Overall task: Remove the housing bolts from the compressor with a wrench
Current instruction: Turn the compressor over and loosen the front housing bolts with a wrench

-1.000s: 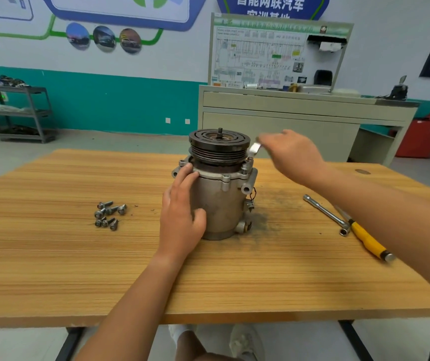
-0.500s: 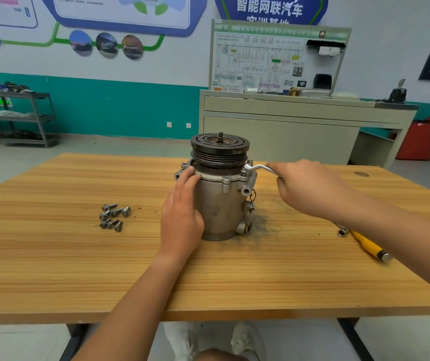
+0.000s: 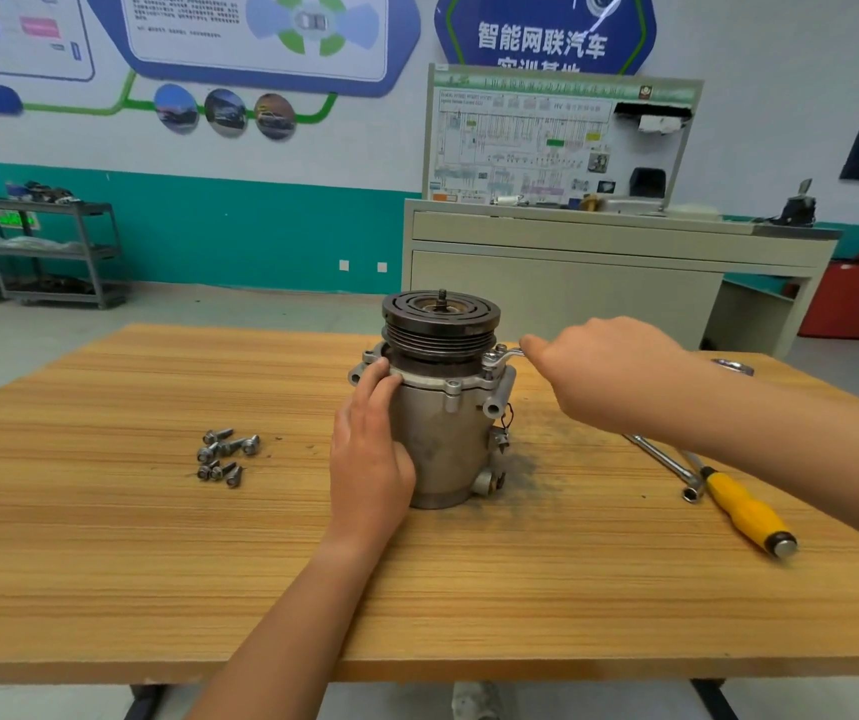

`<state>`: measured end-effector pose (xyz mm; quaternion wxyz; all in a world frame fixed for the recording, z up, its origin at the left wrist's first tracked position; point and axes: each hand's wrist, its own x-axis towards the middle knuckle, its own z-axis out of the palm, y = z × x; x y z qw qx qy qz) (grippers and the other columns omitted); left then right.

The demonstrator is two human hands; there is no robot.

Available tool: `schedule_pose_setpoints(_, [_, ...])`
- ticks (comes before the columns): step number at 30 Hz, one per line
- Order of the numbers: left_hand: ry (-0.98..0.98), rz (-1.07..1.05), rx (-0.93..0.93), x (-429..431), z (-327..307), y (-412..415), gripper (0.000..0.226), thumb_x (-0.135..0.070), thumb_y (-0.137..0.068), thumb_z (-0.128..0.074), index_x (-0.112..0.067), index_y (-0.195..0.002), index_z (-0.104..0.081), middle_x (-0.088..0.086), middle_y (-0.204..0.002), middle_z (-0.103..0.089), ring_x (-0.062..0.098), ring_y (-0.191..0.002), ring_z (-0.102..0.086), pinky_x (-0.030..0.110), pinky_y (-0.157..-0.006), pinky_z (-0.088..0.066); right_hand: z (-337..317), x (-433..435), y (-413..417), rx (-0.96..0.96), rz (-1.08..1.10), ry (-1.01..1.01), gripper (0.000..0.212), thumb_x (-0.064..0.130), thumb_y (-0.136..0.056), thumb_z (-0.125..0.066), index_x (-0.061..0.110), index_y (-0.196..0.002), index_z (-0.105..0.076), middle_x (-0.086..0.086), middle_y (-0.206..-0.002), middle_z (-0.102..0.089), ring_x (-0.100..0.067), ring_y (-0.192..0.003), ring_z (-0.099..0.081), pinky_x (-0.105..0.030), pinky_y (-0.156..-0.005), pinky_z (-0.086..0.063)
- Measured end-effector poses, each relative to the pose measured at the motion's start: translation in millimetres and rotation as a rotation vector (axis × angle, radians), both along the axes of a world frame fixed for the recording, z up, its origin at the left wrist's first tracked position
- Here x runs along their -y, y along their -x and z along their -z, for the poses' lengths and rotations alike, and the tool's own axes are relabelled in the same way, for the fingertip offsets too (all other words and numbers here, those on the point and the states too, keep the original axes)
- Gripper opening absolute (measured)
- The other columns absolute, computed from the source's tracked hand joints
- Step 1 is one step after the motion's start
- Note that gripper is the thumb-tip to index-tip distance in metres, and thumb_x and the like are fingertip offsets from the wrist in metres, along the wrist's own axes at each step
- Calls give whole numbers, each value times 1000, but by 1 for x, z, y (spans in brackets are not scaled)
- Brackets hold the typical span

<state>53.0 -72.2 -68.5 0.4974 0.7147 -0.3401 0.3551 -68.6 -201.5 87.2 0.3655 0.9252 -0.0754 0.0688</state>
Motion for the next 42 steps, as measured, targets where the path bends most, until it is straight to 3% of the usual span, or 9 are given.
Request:
schedule_pose_setpoints(5, [-22, 13, -2, 0, 2, -3, 79, 18, -65, -45, -21, -132, -33, 4, -147, -34, 21, -126, -35, 11, -104, -18, 3, -6, 0, -13, -48, 91, 50, -5, -87, -37, 1, -135, -29, -1, -55, -27, -17, -43, -24, -27, -37, -18])
schedule_pose_setpoints(11, [295, 176, -251, 11, -8, 14, 52, -7, -84, -37, -37, -126, -38, -31, -141, -21, -14, -132, -16, 4, -106, -12, 6, 6, 2, 97, 39, -330, 33, 30, -94, -36, 18, -121, -50, 3, -66, -37, -18, -65, -43, -27, -54, -36])
schedule_pose_setpoints(14, [412, 221, -451, 21, -21, 21, 46, -33, -86, -39, -43, -130, -26, -32, -144, -11, -13, -135, -7, 16, -110, -11, 16, 5, 4, 143, -7, -213, 28, 29, -95, -33, 16, -115, -47, 5, -58, -31, -16, -52, -33, -25, -43, -23])
schedule_pose_setpoints(20, [240, 121, -395, 23, -16, 17, 68, -46, -80, -48, -34, -140, -19, -7, -155, -10, 6, -142, -6, 34, -115, -10, 12, 8, 1, 84, -105, 31, 37, 12, -93, -33, 12, -130, -35, 3, -54, -26, -14, -42, -22, -27, -38, -16])
schedule_pose_setpoints(25, [239, 66, -306, 23, -20, 9, 70, -51, -79, -37, -15, -139, -36, -10, -144, -21, 16, -142, -16, 48, -115, -17, 12, 18, -2, 97, -117, -47, 37, 13, -94, -32, 15, -130, -36, 3, -55, -30, -13, -44, -27, -26, -38, -20])
schedule_pose_setpoints(29, [197, 77, -238, 19, -15, 2, 55, -45, -83, -34, -26, -135, -32, -8, -145, -20, 24, -141, -18, 59, -110, -18, 12, 23, -2, 84, -157, -88, 33, 21, -94, -32, 17, -127, -37, 5, -57, -31, -11, -45, -28, -25, -39, -22])
schedule_pose_setpoints(36, [81, 110, -154, 19, 0, 4, 54, -41, -87, -34, -38, -138, -15, -22, -149, 2, 5, -141, -2, 60, -112, -13, 11, 48, -14, 52, -202, -75, 46, 16, -95, -34, 23, -139, -23, 4, -65, -37, -11, -48, -36, -24, -42, -26])
schedule_pose_setpoints(40, [101, 118, -181, 17, 0, 3, 53, -42, -87, -32, -45, -136, -13, -21, -148, 0, 10, -142, -5, 61, -112, -14, 17, 64, -37, 154, -277, -122, 39, -4, -87, -51, 11, -123, -47, -7, -90, -61, -25, -77, -58, -34, -64, -51])
schedule_pose_setpoints(42, [95, 121, -182, 16, 0, 4, 54, -41, -87, -32, -43, -137, -12, -17, -150, -2, 15, -143, -6, 60, -112, -14, 30, 62, -47, 331, -434, -196, 30, -15, -71, -65, -2, -98, -62, -17, -82, -66, -31, -72, -63, -36, -57, -54])
